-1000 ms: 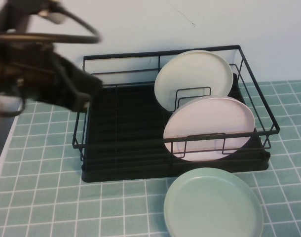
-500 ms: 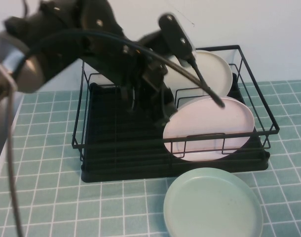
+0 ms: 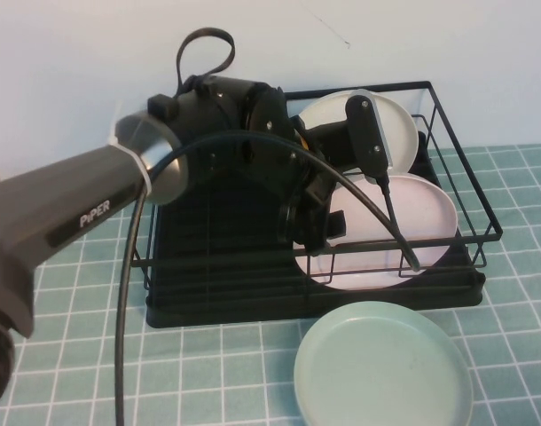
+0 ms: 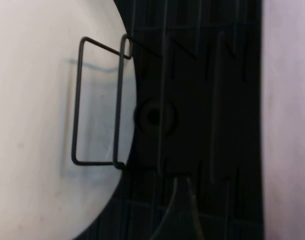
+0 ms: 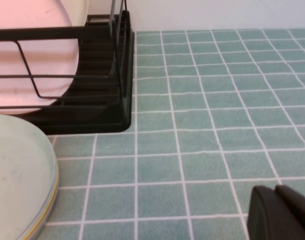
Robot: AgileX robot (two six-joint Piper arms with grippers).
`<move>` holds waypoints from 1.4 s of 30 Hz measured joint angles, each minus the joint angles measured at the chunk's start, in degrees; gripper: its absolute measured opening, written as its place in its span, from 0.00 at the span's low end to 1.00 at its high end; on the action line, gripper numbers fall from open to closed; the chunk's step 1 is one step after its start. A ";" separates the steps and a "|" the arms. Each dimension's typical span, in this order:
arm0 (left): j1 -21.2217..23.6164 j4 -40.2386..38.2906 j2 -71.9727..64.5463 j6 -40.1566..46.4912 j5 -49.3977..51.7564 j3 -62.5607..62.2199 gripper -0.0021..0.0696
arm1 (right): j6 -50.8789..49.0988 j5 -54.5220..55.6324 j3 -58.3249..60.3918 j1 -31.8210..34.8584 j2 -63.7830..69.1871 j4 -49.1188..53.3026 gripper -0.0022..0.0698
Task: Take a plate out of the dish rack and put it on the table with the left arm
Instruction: Grasp the plate from the shelf, then place the plate from the table
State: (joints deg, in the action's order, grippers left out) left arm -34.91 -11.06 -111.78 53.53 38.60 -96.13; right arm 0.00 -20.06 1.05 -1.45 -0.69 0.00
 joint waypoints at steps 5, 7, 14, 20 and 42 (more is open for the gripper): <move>0.00 0.00 -1.69 0.00 -2.79 -0.25 0.73 | 0.00 0.00 0.00 0.00 0.00 0.00 0.03; 0.00 0.00 -1.92 0.00 -3.47 -0.25 0.65 | 0.00 0.00 0.00 0.00 0.00 0.00 0.03; -0.47 -1.37 -1.78 -0.38 -2.81 -0.25 0.22 | 0.00 0.00 0.00 0.00 0.00 0.00 0.03; -0.58 -0.07 -0.81 -0.38 -3.67 -0.14 0.21 | 0.00 0.00 0.00 0.00 0.00 0.00 0.03; 0.21 2.76 18.26 -21.04 -19.73 -0.12 0.19 | 0.00 0.00 0.00 0.00 0.00 0.00 0.03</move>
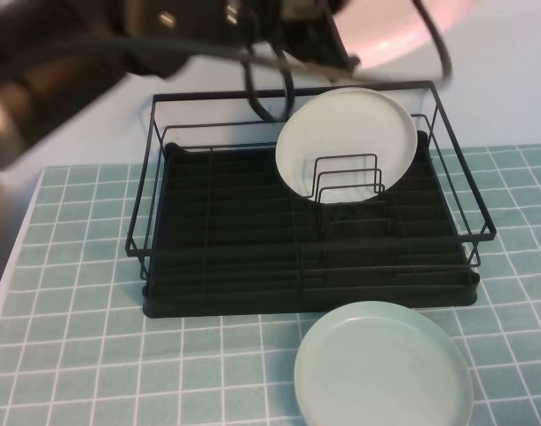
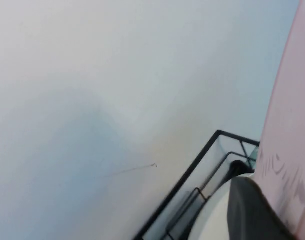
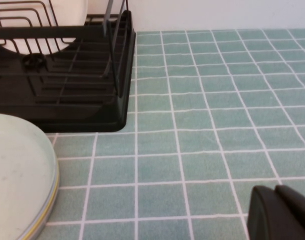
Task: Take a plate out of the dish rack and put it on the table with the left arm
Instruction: Place the plate from the table
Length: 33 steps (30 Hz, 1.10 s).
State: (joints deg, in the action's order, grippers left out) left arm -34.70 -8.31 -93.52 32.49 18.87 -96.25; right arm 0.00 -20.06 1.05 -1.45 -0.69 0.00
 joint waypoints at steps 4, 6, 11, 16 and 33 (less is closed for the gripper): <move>2.48 0.00 4.80 -16.79 6.59 -0.12 0.19 | 0.00 0.00 0.00 0.00 0.00 0.00 0.03; 4.15 0.00 6.90 -23.91 11.65 -0.12 0.19 | 0.00 0.00 0.00 0.00 0.00 0.00 0.03; 8.11 -2.33 9.30 -30.37 26.54 -0.12 0.19 | 0.00 0.00 0.00 0.00 0.00 0.00 0.03; 11.23 -8.15 9.28 -27.24 42.92 -0.12 0.19 | 0.00 0.00 0.00 0.00 0.00 0.00 0.03; 15.26 -39.68 10.02 -10.83 52.28 14.86 0.19 | 0.00 0.00 0.00 0.00 0.00 0.00 0.03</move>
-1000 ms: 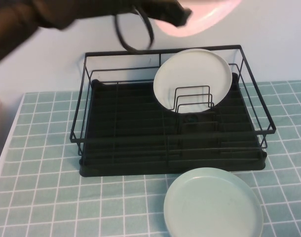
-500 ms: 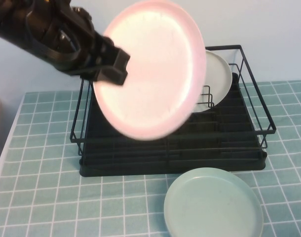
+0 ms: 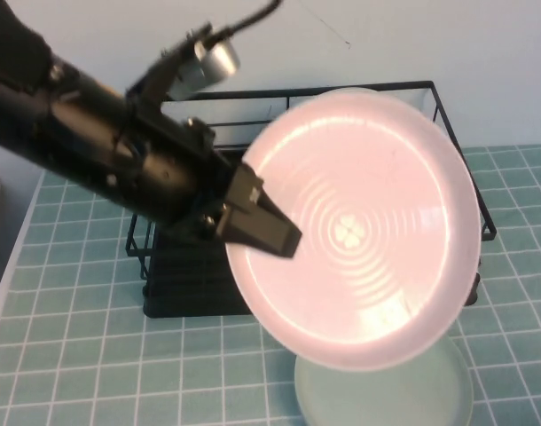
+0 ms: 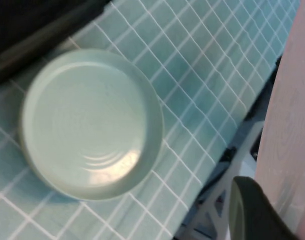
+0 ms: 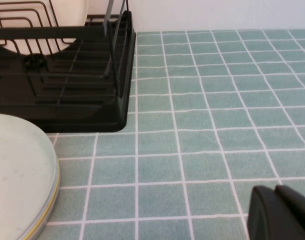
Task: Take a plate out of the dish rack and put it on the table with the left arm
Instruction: Place the plate from the table
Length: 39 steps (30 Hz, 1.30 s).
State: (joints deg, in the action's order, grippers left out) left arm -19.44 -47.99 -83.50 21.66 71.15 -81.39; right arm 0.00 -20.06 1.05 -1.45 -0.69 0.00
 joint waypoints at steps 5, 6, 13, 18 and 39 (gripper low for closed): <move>0.00 -9.86 0.00 6.73 -3.99 14.43 0.19 | 0.00 0.00 0.00 0.00 0.00 0.00 0.03; 0.00 -11.44 0.00 7.84 -5.84 17.27 0.19 | 0.00 0.00 0.00 0.00 0.00 0.00 0.03; 0.00 -23.59 0.00 13.78 -20.73 31.81 0.19 | 0.00 0.00 0.00 0.00 0.00 0.00 0.03; 0.00 -26.95 0.00 14.92 -26.43 33.97 0.19 | 0.00 0.00 0.00 0.00 0.00 0.00 0.03; -11.04 -41.89 -16.86 21.30 -33.24 35.19 0.19 | 0.00 0.00 0.00 0.00 0.00 0.00 0.03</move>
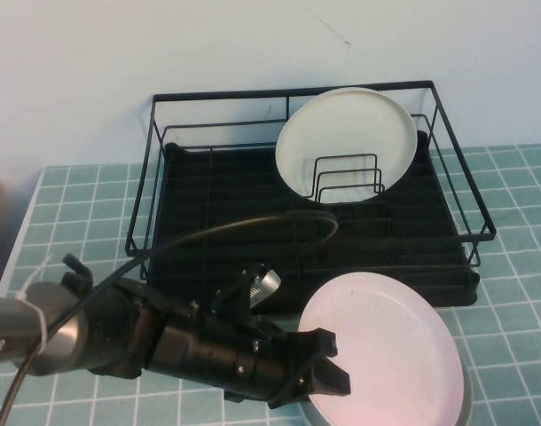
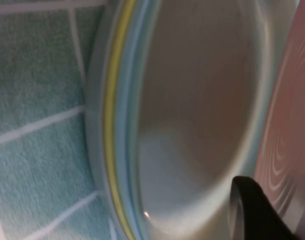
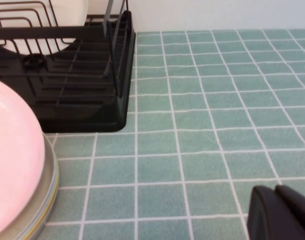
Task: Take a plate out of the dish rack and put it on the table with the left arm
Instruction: Place the plate from the table
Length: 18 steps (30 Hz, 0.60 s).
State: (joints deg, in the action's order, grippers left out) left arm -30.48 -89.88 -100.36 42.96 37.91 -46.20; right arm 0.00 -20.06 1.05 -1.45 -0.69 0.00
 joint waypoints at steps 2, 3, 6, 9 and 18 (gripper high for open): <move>-0.59 -1.28 -0.92 1.02 -0.69 0.00 0.19 | 0.00 0.00 0.00 0.00 0.00 0.00 0.03; -0.79 -1.71 -1.28 1.66 -0.98 0.00 0.19 | 0.00 0.00 0.00 0.00 0.00 0.00 0.03; -0.92 -1.95 -1.55 3.21 -1.86 0.00 0.19 | 0.00 0.00 0.00 0.00 0.00 0.00 0.03; -1.02 -1.95 -1.55 5.18 -1.74 0.00 0.19 | 0.00 0.00 0.00 0.00 0.00 0.00 0.03; -1.27 0.93 -1.55 7.62 -0.04 0.00 0.59 | 0.00 0.00 0.00 0.00 0.00 0.00 0.03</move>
State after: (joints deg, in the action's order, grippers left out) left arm -31.75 -88.95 -101.90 50.58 37.87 -46.20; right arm 0.00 -20.06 1.05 -1.45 -0.69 0.00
